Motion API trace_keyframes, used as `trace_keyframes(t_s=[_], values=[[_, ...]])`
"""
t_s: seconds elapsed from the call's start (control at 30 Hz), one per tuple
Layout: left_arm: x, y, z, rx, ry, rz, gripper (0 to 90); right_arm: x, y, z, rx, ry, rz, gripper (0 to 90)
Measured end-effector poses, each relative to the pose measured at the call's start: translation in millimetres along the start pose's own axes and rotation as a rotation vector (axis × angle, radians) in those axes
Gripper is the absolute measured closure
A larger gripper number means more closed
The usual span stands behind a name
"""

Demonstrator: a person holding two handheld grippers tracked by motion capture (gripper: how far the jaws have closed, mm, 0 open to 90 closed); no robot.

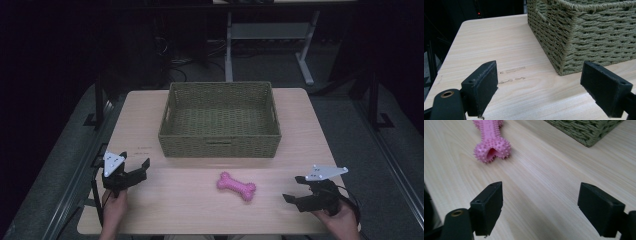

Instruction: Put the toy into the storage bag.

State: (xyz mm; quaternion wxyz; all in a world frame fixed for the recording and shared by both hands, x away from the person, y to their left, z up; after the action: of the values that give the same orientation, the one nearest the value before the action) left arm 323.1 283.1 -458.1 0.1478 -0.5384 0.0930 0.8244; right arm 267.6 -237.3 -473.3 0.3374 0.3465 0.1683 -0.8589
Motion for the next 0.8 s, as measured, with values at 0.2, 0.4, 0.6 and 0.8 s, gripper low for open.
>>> trace_keyframes(t_s=[0.2, 0.4, 0.6, 0.8], values=[[1.1, -1.5, -0.1, -0.001, -0.005, 0.005, 13.9, -8.1, -1.8, -0.3, -0.03, -0.032, 0.014, 18.5], [2.6, -4.6, 2.1, -0.002, -0.008, 0.016, 13.9, -24.6, -4.1, -1.9, -0.065, -0.071, 0.041, 17.4], [2.4, -5.2, 4.0, -0.004, -0.006, 0.016, 13.9, -41.4, -9.5, -6.9, -0.097, -0.104, 0.087, 15.7], [3.7, -4.0, 3.2, 0.009, -0.012, 0.014, 13.9, -54.9, -19.1, -15.7, -0.133, -0.14, 0.133, 15.9]])
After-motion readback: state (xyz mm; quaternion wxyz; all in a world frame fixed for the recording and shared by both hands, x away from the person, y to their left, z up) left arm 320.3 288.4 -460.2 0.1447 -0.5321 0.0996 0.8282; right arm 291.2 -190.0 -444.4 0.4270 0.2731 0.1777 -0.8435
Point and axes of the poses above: each handheld gripper's, and its own axes: z roughly backward along the jaws, x roughly out of its underside, y roughly to its right, the point moved 5 cm from there along -z, roughly forward along the jaws, and after that the axes turned 3 degrees about x, right-handed, at the moved point
